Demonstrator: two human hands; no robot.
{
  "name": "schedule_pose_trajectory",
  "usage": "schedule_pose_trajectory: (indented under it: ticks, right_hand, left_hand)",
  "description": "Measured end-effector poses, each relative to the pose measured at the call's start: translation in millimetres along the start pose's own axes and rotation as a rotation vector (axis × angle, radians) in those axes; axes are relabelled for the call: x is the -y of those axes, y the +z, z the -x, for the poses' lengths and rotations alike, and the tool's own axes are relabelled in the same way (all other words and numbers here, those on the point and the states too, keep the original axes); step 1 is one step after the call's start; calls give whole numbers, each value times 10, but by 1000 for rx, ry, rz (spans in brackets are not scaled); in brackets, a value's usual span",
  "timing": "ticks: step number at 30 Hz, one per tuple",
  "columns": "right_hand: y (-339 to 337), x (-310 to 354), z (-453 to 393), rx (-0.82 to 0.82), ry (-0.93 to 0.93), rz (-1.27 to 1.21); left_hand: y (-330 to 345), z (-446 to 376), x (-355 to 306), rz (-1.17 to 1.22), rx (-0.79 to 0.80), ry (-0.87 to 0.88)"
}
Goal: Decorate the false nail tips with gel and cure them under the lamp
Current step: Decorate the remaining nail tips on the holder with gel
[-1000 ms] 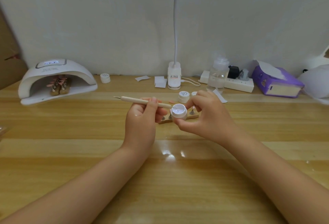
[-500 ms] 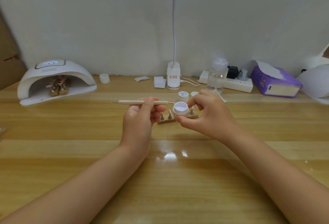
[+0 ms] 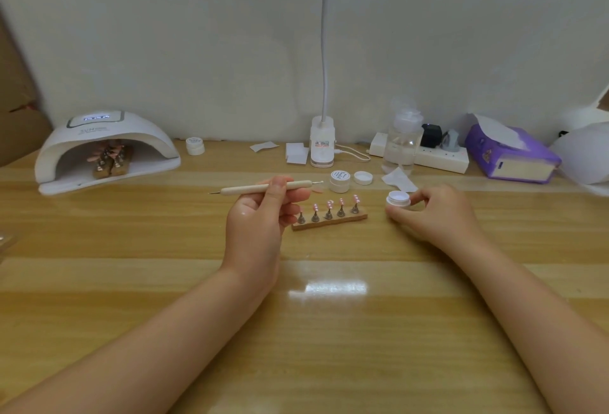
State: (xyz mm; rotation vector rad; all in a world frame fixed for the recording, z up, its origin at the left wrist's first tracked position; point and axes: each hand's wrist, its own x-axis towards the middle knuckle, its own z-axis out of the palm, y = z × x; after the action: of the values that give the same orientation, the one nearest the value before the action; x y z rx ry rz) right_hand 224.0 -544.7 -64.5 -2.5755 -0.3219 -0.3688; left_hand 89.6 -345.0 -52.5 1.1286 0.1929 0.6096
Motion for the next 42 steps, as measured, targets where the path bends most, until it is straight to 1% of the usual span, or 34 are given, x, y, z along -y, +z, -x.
schedule_pose_trajectory:
  ticks: [5, 8, 9, 10, 12, 13, 14, 18, 20, 23, 28, 36, 42]
  right_hand:
    - [25, -21, 16, 40, 17, -35]
    - [35, 1, 6, 66, 16, 26]
    - [15, 34, 15, 51, 8, 39]
    - [-17, 80, 31, 3, -29, 28]
    - [-86, 241, 105, -167, -186, -43]
    - [-118, 357, 165, -218, -253, -81]
    - [-139, 487, 240, -216, -299, -111]
    - [-13, 940, 519, -9, -359, -170]
    - [83, 1041, 576, 45, -367, -133]
    - [209, 1064, 578, 94, -357, -7]
    - [417, 1050, 589, 76, -357, 124]
    - [499, 1042, 576, 86, -410, 166]
    - [523, 1053, 545, 94, -411, 207]
  left_hand:
    - [3, -8, 18, 6, -48, -21]
    - [-3, -27, 20, 4, -71, -25]
    - [-8, -36, 21, -1, -78, -21]
    - [-14, -42, 23, -6, -86, -16]
    - [-31, -61, 22, -6, -106, -11]
    - [-41, -72, 19, -2, -119, -13]
    - [-50, -85, 15, 6, -132, -17]
    - [-68, -143, 13, 74, -195, -42]
    - [-85, -168, 21, 90, -230, -51]
    - [-126, -197, 38, 78, -267, -50]
    - [-134, -208, 69, 70, -281, -51]
    - [-122, -193, 103, 50, -278, -54]
    - [-114, -192, 118, 60, -278, -61]
